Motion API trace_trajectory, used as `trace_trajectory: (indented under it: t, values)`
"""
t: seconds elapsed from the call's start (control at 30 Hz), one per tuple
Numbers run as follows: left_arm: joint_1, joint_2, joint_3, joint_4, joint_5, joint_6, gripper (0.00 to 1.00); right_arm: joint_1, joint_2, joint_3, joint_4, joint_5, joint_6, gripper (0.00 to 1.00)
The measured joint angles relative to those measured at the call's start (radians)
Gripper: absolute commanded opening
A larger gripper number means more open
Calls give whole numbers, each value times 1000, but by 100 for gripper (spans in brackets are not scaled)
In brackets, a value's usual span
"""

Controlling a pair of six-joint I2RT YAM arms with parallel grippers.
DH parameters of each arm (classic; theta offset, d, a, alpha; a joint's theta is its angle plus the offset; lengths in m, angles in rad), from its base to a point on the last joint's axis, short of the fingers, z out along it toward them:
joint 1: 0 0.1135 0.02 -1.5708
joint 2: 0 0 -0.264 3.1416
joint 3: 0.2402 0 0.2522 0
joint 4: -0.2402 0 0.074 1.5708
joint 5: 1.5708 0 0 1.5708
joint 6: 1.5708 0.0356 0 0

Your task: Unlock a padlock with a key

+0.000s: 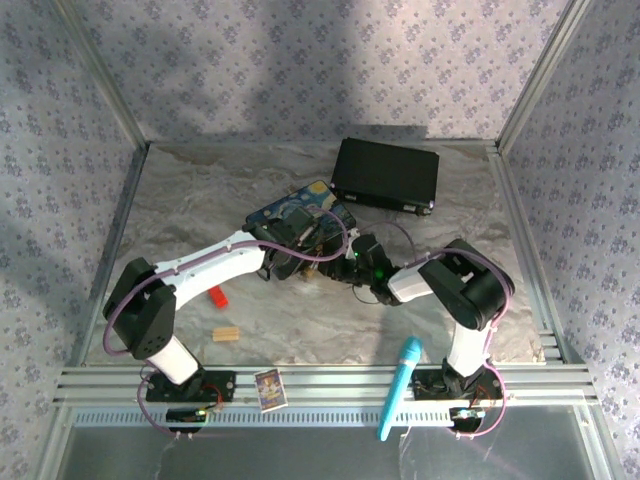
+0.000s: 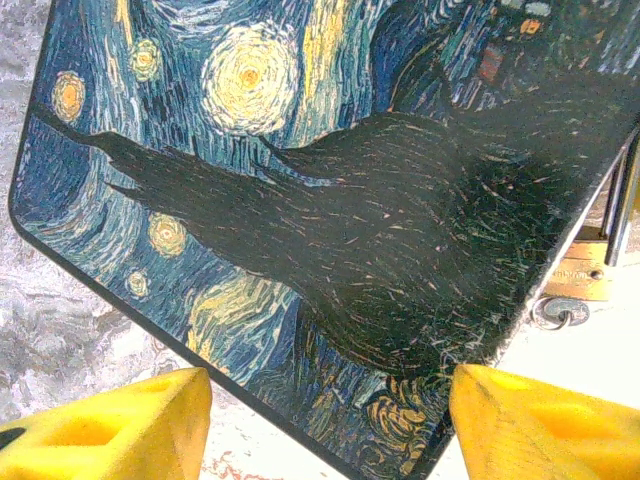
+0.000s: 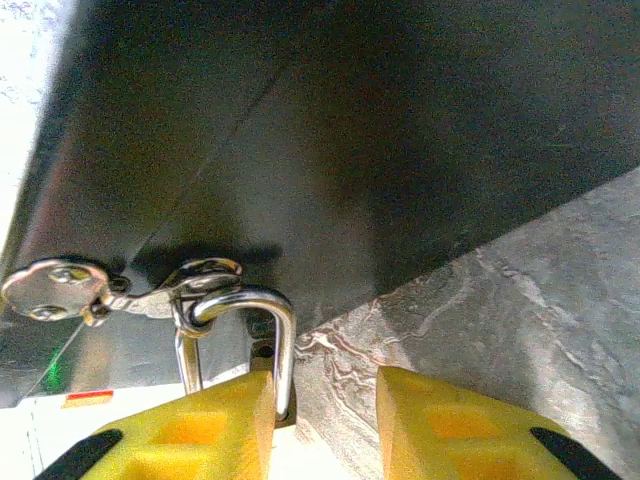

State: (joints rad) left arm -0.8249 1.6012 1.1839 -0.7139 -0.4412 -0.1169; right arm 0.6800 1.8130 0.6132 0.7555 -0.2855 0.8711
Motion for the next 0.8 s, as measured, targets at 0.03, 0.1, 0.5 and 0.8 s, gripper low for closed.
trace_trajectory:
  t: [0.03, 0.1, 0.5, 0.8]
  values:
    - [0, 0, 0, 0, 0, 0, 65, 0, 7, -1, 21, -4, 4, 35]
    - [0, 0, 0, 0, 0, 0, 65, 0, 22, -6, 62, -11, 13, 37]
    - [0, 4, 0, 4, -1, 3, 65, 24, 119, -9, 259, 9, 79, 7]
    - [-2, 10, 22, -16, 4, 38, 67, 39, 125, -71, 367, 68, 140, 0]
